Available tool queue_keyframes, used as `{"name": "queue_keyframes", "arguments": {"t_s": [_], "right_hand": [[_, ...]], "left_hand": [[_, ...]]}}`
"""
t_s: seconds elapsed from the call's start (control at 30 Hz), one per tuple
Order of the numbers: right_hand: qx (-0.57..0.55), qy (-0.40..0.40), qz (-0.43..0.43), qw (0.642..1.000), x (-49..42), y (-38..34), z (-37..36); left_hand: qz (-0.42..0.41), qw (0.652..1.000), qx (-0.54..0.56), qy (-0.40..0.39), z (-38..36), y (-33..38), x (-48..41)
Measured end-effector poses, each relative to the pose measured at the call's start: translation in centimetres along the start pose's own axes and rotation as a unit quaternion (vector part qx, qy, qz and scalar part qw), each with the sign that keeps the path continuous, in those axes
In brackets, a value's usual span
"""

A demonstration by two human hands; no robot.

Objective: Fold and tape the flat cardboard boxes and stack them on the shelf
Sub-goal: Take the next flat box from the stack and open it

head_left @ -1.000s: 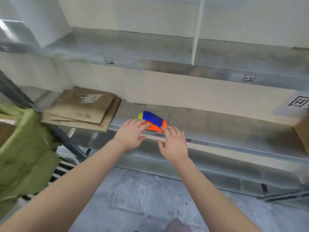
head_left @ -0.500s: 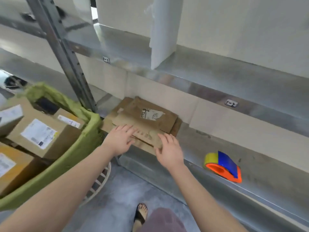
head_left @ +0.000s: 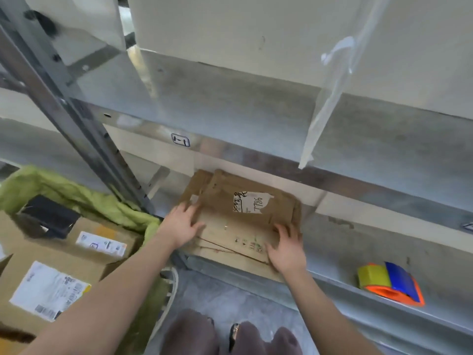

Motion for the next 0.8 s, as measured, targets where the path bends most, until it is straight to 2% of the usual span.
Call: {"name": "queue_keyframes", "arguments": {"t_s": [0.13, 0.37, 0.6, 0.8], "right_hand": [[-0.096, 0.007, -0.1, 0.99, -0.2, 0.2, -0.4], [-0.238, 0.065, -0.153, 0.957, 0.4, -0.1, 0.6], [-0.27, 0.083, -0.146, 0.948, 1.6, -0.1, 1.7], [-0.323, 0.122, -0.123, 0.93, 4.3, 2.6, 3.8]], "left_hand": [[-0.003, 0.997, 0.072, -0.035, -0.3, -0.2, -1.9], [0.007, 0.985, 0.165, -0.045, 0.0, 0.5, -2.8], [-0.02, 0.973, 0.221, -0.066, 0.7, 1.3, -2.8], [-0.068, 0.952, 0.293, -0.049, 1.6, 3.9, -0.9]]}}
Point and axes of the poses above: each hand's wrist, its own x-axis away from the middle knuckle, its own z-axis out of the back of the hand, y = z × x, the point moved 5 cm from there along -x, towards the middle knuckle, and after that the axes turned 11 degrees about x, right-handed, at the moved point
